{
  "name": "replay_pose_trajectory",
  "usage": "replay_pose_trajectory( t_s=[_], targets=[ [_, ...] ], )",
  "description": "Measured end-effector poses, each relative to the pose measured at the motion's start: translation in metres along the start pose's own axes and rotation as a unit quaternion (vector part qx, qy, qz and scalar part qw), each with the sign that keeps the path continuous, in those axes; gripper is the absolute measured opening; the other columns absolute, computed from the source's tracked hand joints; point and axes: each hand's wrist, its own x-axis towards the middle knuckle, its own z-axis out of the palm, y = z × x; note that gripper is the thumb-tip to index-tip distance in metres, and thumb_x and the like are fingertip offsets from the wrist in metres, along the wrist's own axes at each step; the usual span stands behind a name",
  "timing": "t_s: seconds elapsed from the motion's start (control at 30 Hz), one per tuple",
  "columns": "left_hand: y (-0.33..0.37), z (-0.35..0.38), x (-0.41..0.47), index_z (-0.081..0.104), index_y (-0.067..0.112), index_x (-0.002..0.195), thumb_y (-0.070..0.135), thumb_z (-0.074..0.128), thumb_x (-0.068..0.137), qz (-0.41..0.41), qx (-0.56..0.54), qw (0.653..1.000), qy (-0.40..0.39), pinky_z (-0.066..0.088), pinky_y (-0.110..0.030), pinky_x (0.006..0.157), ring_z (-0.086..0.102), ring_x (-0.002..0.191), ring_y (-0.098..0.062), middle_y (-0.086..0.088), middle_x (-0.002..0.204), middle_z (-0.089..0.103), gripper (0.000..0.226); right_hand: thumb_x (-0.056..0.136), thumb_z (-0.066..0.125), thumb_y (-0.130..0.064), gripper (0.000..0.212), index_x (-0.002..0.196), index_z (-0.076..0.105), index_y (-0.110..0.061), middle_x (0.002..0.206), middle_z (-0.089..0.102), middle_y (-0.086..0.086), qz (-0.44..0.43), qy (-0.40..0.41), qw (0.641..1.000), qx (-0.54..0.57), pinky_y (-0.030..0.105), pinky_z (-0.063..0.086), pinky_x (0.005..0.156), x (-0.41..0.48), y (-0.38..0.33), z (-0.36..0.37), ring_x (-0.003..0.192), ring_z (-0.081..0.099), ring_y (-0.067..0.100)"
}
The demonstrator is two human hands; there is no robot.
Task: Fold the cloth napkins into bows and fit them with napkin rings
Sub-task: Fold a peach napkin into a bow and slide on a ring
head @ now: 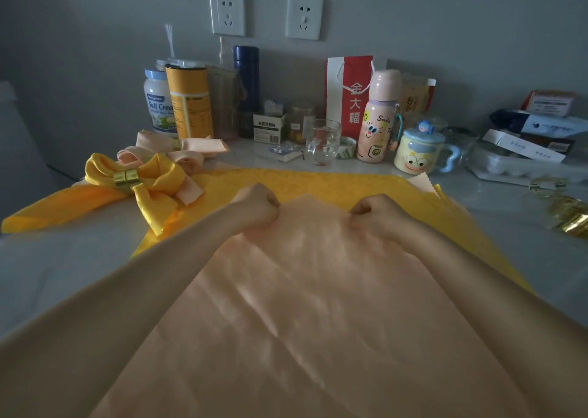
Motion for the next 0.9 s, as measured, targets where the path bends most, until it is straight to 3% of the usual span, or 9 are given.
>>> replay_pose_trajectory(
  t_s=[0.1, 0.3, 0.4, 0.57, 0.67, 0.73, 0.8, 0.9],
  targets=[
    [-0.004, 0.001, -0.006, 0.068, 0.011, 0.109, 0.008, 0.056, 0.089, 0.034, -0.013, 0.999, 0.025, 0.042, -0.022, 0.076, 0.057, 0.105, -0.019, -0.004, 0.114, 0.061, 0.023, 0.084, 0.064, -0.010, 0.005, 0.084, 0.062, -0.016, 0.091, 0.061, -0.001, -0.027, 0.022, 0.999, -0.002, 0.025, 0.042, 0.073, -0.001, 0.002, 0.003, 0.089, 0.057, 0.016],
    [-0.013, 0.005, -0.023, 0.064, 0.021, 0.074, -0.008, 0.049, 0.079, 0.119, 0.014, 0.991, 0.064, 0.041, -0.017, 0.068, 0.056, 0.088, -0.013, 0.007, 0.085, 0.060, 0.034, 0.081, 0.056, 0.003, 0.027, 0.071, 0.059, -0.022, 0.075, 0.058, -0.013, -0.097, 0.095, 0.991, 0.000, 0.014, 0.038, 0.063, -0.009, 0.012, 0.012, 0.080, 0.054, 0.010],
    [-0.013, 0.012, -0.031, 0.062, 0.026, 0.080, -0.006, 0.048, 0.080, 0.154, 0.088, 0.980, 0.089, 0.040, -0.027, 0.086, 0.050, 0.102, -0.017, 0.009, 0.092, 0.055, 0.034, 0.082, 0.052, 0.003, 0.027, 0.073, 0.062, -0.021, 0.082, 0.060, -0.009, -0.115, 0.114, 0.986, -0.027, 0.023, 0.035, 0.067, -0.016, 0.012, 0.017, 0.081, 0.051, 0.011],
    [-0.010, 0.019, -0.037, 0.069, 0.024, 0.101, 0.016, 0.049, 0.089, 0.173, 0.183, 0.961, 0.115, 0.027, -0.027, 0.093, 0.039, 0.114, -0.019, 0.003, 0.115, 0.053, 0.024, 0.082, 0.052, 0.000, 0.026, 0.074, 0.068, -0.020, 0.099, 0.060, 0.005, -0.112, 0.128, 0.978, -0.123, 0.034, 0.039, 0.087, -0.021, 0.009, 0.023, 0.097, 0.053, 0.023],
    [-0.003, 0.021, -0.040, 0.068, 0.021, 0.107, 0.025, 0.044, 0.092, 0.163, 0.204, 0.957, 0.125, 0.025, -0.028, 0.096, 0.036, 0.115, -0.021, 0.001, 0.118, 0.051, 0.028, 0.083, 0.052, 0.001, 0.022, 0.088, 0.071, -0.010, 0.104, 0.062, 0.007, -0.179, 0.160, 0.958, -0.159, 0.033, 0.037, 0.090, -0.025, 0.000, 0.023, 0.104, 0.052, 0.026],
    [-0.001, 0.026, -0.041, 0.063, 0.019, 0.112, 0.036, 0.041, 0.095, 0.159, 0.238, 0.950, 0.123, 0.026, -0.029, 0.096, 0.036, 0.117, -0.022, -0.001, 0.120, 0.050, 0.033, 0.085, 0.052, -0.002, 0.025, 0.103, 0.068, -0.007, 0.115, 0.061, 0.007, -0.233, 0.109, 0.957, -0.132, 0.028, 0.036, 0.092, -0.031, -0.011, 0.029, 0.111, 0.052, 0.025],
    [-0.003, 0.032, -0.041, 0.056, 0.018, 0.116, 0.048, 0.040, 0.095, 0.154, 0.269, 0.944, 0.114, 0.028, -0.031, 0.096, 0.036, 0.118, -0.024, -0.002, 0.122, 0.048, 0.040, 0.092, 0.047, -0.017, 0.032, 0.120, 0.061, -0.009, 0.132, 0.053, 0.008, -0.257, 0.019, 0.956, -0.138, 0.025, 0.030, 0.100, -0.035, -0.018, 0.043, 0.126, 0.045, 0.023],
    [-0.009, 0.037, -0.041, 0.048, 0.018, 0.117, 0.050, 0.040, 0.094, 0.145, 0.268, 0.946, 0.113, 0.028, -0.033, 0.095, 0.036, 0.119, -0.024, -0.002, 0.124, 0.045, 0.040, 0.100, 0.024, -0.038, 0.050, 0.145, 0.031, -0.017, 0.154, 0.026, 0.006, -0.219, -0.059, 0.946, -0.233, 0.032, 0.011, 0.114, -0.032, -0.013, 0.056, 0.143, 0.019, 0.021]
  ],
)
